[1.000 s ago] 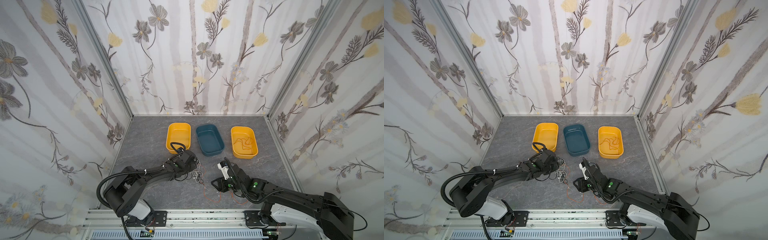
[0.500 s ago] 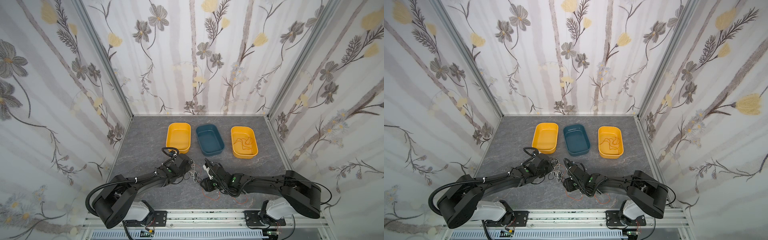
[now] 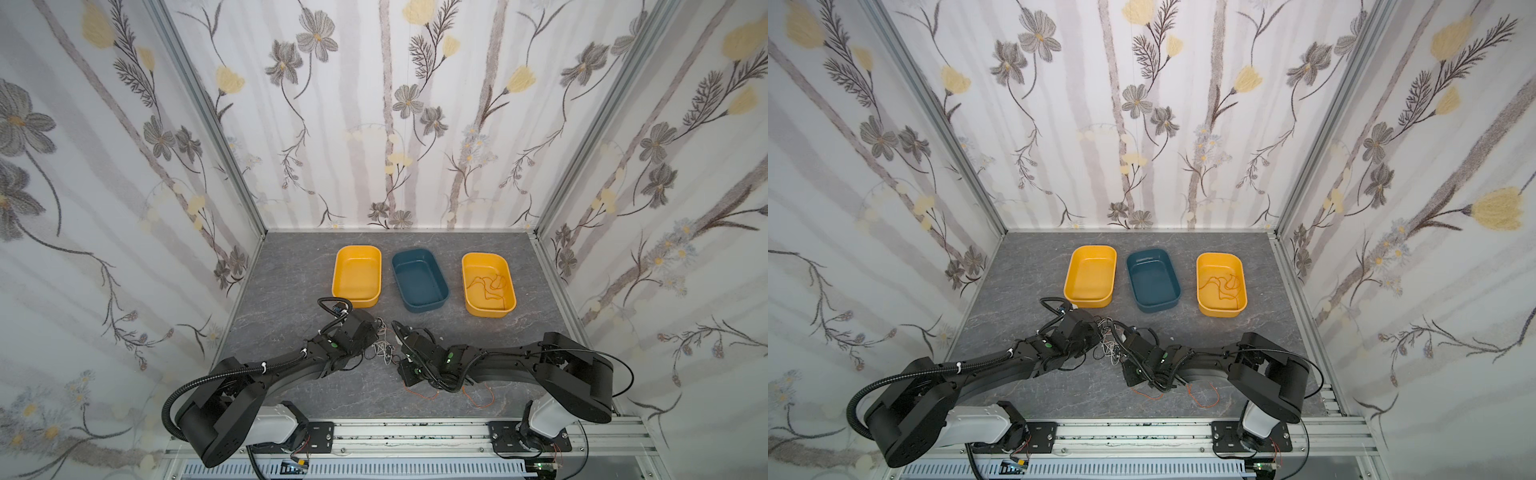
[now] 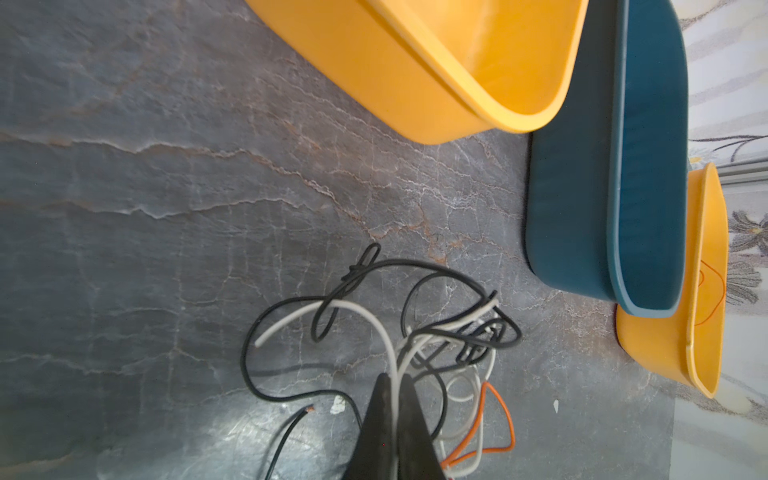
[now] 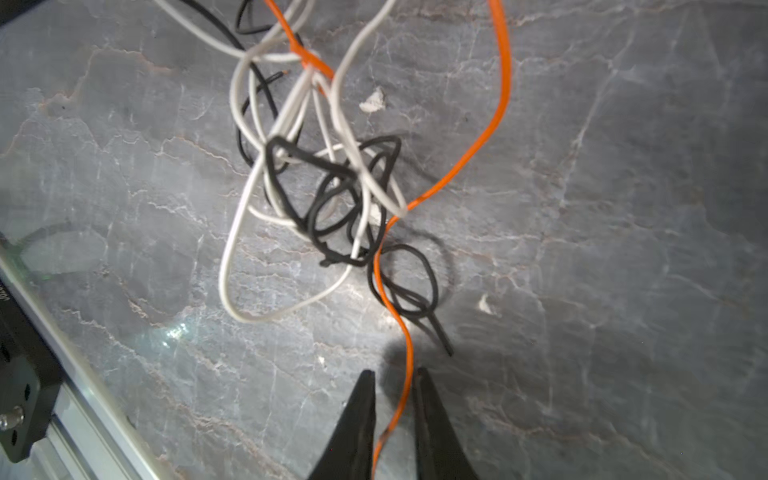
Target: Untangle the cables
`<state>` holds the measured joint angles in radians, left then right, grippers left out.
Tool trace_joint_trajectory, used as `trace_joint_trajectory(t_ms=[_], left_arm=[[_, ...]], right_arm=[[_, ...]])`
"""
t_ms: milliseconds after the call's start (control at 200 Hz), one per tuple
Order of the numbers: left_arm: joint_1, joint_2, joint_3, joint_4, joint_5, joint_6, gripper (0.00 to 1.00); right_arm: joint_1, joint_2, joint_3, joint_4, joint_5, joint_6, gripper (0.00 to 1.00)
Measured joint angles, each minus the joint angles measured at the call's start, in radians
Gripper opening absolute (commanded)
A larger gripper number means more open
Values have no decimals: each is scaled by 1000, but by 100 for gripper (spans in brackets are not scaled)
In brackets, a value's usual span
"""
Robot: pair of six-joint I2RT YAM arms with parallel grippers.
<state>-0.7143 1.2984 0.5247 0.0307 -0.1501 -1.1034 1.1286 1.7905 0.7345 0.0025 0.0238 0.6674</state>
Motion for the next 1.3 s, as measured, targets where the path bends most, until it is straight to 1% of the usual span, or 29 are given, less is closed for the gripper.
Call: trace_joint_trajectory(t_ms=[70, 135, 380, 575, 779, 959, 1139, 1299], left_arm=[[3, -8, -4, 1, -1, 1, 0], [5, -19, -11, 2, -6, 1, 0], [18, -68, -36, -9, -8, 5, 0], [29, -102, -55, -18, -13, 5, 0], [35, -123, -65, -35, -14, 9, 0], [40, -139, -69, -51, -15, 12, 0], [46, -171, -80, -63, -22, 12, 0], [58, -200, -95, -84, -27, 12, 0]], right_arm=[[6, 4, 2, -3, 32, 8, 4], [11, -7, -7, -7, 63, 21, 0], [-21, -164, -93, -112, 205, 70, 0], [-118, -370, -192, -135, 295, 107, 0], [-289, -615, -308, -163, 341, 125, 0], [-490, -813, -377, -166, 336, 122, 0], [-692, -982, -417, -169, 240, 105, 0], [-851, -1052, -421, -171, 108, 87, 0]])
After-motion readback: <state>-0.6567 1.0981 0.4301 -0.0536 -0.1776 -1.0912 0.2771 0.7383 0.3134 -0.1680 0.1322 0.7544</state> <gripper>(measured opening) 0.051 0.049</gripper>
